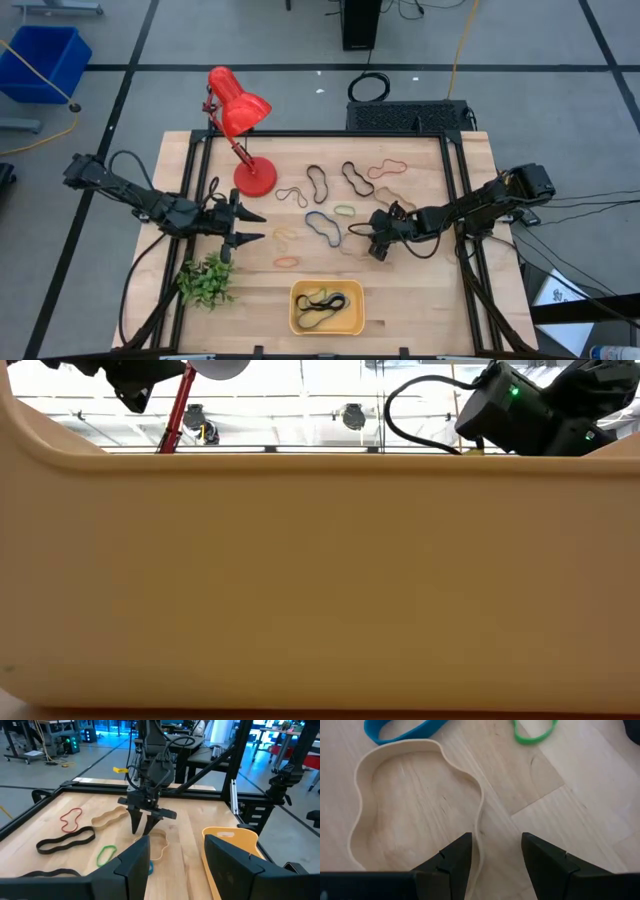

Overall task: Pick and place rubber bands into bin
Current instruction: Put the bottom brown rubber band into the bin

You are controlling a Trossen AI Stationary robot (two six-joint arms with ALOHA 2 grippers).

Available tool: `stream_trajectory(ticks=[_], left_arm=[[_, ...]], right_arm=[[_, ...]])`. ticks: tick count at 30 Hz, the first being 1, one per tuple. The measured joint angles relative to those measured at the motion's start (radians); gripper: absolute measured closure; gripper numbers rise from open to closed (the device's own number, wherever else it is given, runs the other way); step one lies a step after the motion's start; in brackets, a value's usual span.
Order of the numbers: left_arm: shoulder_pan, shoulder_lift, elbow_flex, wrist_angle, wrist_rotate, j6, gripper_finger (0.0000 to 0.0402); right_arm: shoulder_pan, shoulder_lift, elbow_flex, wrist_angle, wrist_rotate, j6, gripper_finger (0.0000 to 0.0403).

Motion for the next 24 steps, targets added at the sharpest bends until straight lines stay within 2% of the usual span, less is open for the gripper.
stream_trajectory(ticks=[6, 13, 18, 24], left_arm=[[0.0, 0.0, 0.0, 0.0, 0.0, -0.001, 0.0206], [0.0, 0.0, 0.0, 0.0, 0.0, -0.008, 0.0206], [0.0, 0.0, 0.0, -0.001, 0.0, -0.01, 0.0206], [0.0, 0.0, 0.0, -0.001, 0.0, -0.01, 0.0206]], right_arm=[[0.0, 0.0, 0.0, -0.003, -0.003, 0.009, 0.0234], [0.0, 0.003, 0.002, -0.008, -0.053, -0.099, 0.025], [0.003, 0.003, 0.002, -0.008, -0.064, -0.114, 0.0301], [0.003, 0.001, 0.002, -0.008, -0.073, -0.113, 0.0392]])
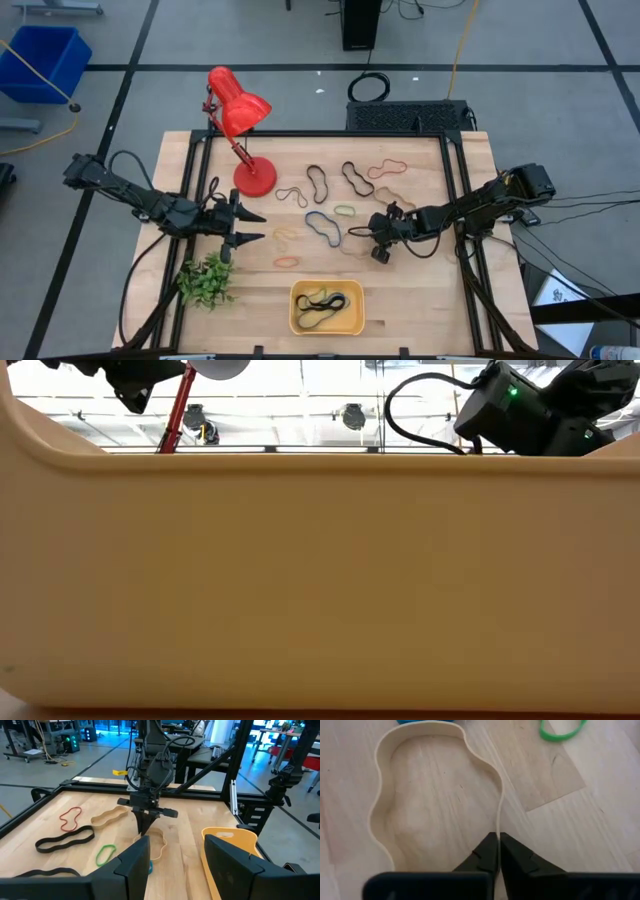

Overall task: Pick and place rubber bands into bin
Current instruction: Put the bottom brown rubber band into the bin

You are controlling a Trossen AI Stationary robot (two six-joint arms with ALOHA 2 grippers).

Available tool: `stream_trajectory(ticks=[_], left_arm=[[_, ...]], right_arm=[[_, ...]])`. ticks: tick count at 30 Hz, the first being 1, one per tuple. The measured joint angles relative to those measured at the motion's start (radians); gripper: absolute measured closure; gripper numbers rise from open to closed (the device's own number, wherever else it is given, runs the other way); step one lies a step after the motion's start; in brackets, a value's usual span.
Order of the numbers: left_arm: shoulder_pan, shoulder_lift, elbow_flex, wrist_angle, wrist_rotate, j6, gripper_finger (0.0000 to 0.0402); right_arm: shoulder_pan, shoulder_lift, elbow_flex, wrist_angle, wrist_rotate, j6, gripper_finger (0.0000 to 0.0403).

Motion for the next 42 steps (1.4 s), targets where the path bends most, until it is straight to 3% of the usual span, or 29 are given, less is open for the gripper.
stream_trajectory(ticks=[8, 13, 17, 20, 22, 28, 35, 42], left_arm=[[0.0, 0.0, 0.0, 0.0, 0.0, 0.002, 0.0206], [0.0, 0.0, 0.0, -0.001, 0.001, 0.014, 0.0206], [0.0, 0.0, 0.0, -0.001, 0.001, 0.012, 0.0206], [0.0, 0.0, 0.0, -0.001, 0.001, 0.005, 0.0206], [0.0, 0.0, 0.0, -0.001, 0.001, -0.004, 0.0206], [0.0, 0.0, 0.0, -0.001, 0.002, -0.032, 0.0206], [0.0, 0.0, 0.0, -0.002, 0.003, -0.036, 0.0206], [0.0, 0.0, 0.0, -0.003, 0.005, -0.109, 0.0206]], right_arm=[[0.004, -0.073, -0.001, 0.132, -0.013, 0.003, 0.0401], [0.028, -0.22, -0.001, 0.233, 0.114, -0.045, 0.0402], [0.062, -0.342, -0.001, 0.423, 0.201, -0.119, 0.0402], [0.095, -0.405, 0.007, 0.596, 0.24, -0.219, 0.0402], [0.12, -0.427, 0.044, 0.622, 0.255, -0.303, 0.0402], [0.217, -0.383, 0.311, 0.46, 0.264, -0.54, 0.0402], [0.335, -0.15, 0.679, 0.095, 0.265, -0.686, 0.0403], [0.384, 0.08, 0.787, -0.095, 0.262, -0.633, 0.0403]])
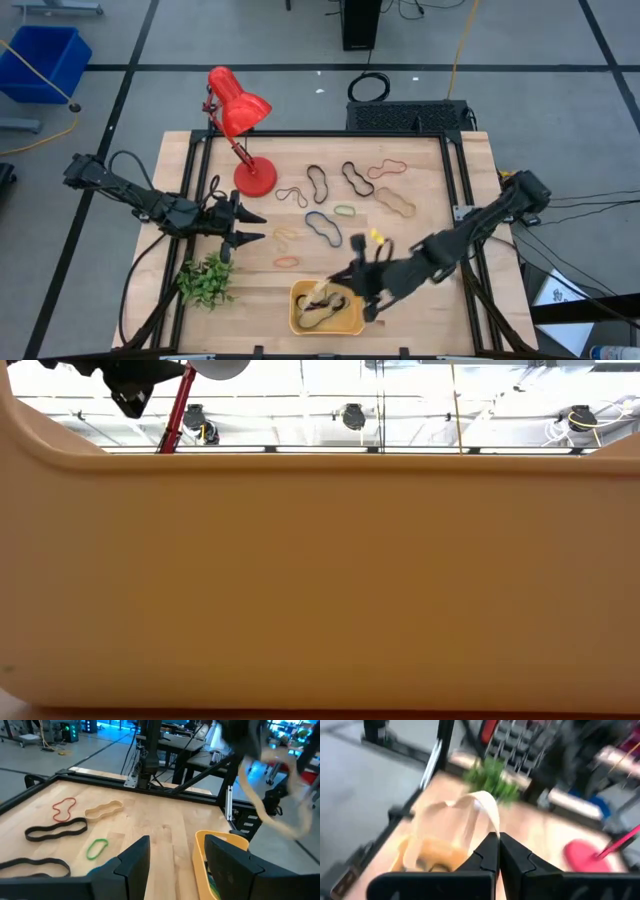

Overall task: Pick and place rubber bands into bin
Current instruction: Put the bottom brown rubber band into the bin

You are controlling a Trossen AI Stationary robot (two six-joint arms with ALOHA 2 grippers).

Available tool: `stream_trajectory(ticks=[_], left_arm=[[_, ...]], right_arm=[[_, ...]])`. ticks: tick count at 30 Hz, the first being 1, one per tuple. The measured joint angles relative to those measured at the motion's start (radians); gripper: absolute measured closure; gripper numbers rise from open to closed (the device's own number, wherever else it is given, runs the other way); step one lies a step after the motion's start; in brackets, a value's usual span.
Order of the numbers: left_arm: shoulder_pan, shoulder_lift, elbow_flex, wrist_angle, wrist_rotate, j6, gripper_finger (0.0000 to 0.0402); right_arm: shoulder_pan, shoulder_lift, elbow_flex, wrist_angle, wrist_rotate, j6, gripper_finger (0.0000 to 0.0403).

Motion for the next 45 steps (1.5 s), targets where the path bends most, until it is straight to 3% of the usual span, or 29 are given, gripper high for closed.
stream_trajectory(ticks=[6, 10, 19, 38, 45], left_arm=[[0.0, 0.0, 0.0, -0.004, 0.0, -0.053, 0.0206], [0.0, 0.0, 0.0, -0.006, 0.005, -0.069, 0.0206], [0.0, 0.0, 0.0, -0.006, 0.006, -0.072, 0.0206], [0.0, 0.0, 0.0, 0.003, 0.006, -0.071, 0.0206], [0.0, 0.0, 0.0, 0.002, 0.006, -0.071, 0.0206]], right_arm=[[0.021, 0.149, 0.001, -0.101, -0.005, 0.139, 0.0403], [0.027, 0.228, 0.001, -0.103, -0.095, 0.212, 0.0403], [0.026, 0.352, 0.001, -0.117, -0.145, 0.273, 0.0403], [0.013, 0.361, 0.001, -0.125, -0.161, 0.288, 0.0356], [-0.007, 0.361, 0.001, -0.126, -0.16, 0.323, 0.0304]])
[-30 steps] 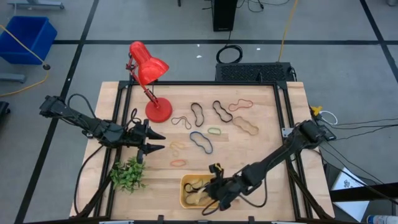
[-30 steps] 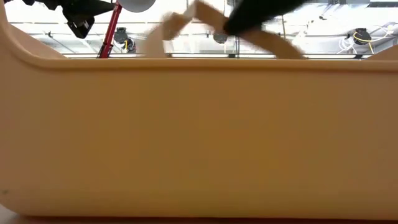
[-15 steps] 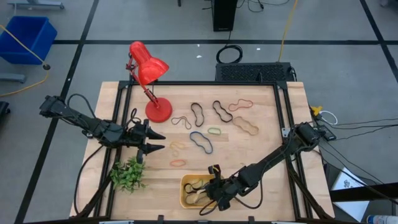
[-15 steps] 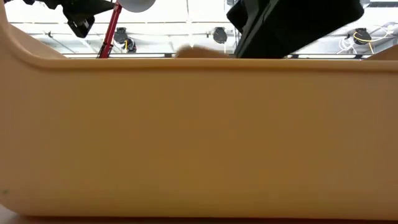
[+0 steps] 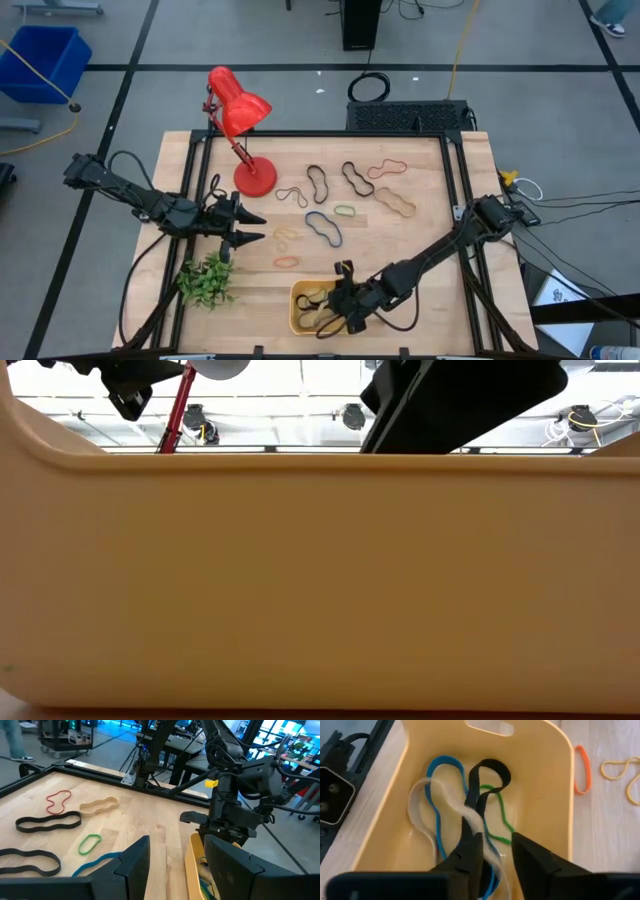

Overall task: Pick and place rubber bands into bin
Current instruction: Put the bottom brown rubber band into the bin, then put the orange rubber band into the bin

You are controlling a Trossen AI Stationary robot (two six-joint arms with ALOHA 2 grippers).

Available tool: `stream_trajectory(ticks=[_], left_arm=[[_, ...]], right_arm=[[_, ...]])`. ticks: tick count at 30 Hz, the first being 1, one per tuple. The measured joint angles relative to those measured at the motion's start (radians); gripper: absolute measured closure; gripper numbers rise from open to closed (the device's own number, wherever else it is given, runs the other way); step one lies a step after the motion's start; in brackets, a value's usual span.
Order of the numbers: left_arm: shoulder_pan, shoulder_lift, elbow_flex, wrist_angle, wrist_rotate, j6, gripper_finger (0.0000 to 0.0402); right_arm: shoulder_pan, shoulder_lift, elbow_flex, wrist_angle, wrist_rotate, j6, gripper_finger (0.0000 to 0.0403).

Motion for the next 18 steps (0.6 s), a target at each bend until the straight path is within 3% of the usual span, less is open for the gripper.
stream_trajectory(ticks=[6, 11, 18], left_arm=[[0.0, 0.0, 0.0, 0.0, 0.0, 0.002, 0.0206], [0.0, 0.0, 0.0, 0.016, 0.028, 0.001, 0.0206], [0.002, 0.012, 0.001, 0.086, 0.077, 0.0, 0.0206]], right_arm=[[-0.019, -0.018, -0.001, -0.017, 0.001, 0.0, 0.0239], [-0.041, -0.115, -0.001, -0.065, 0.017, -0.044, 0.0211], [-0.072, -0.312, -0.021, -0.145, 0.248, -0.052, 0.0205]])
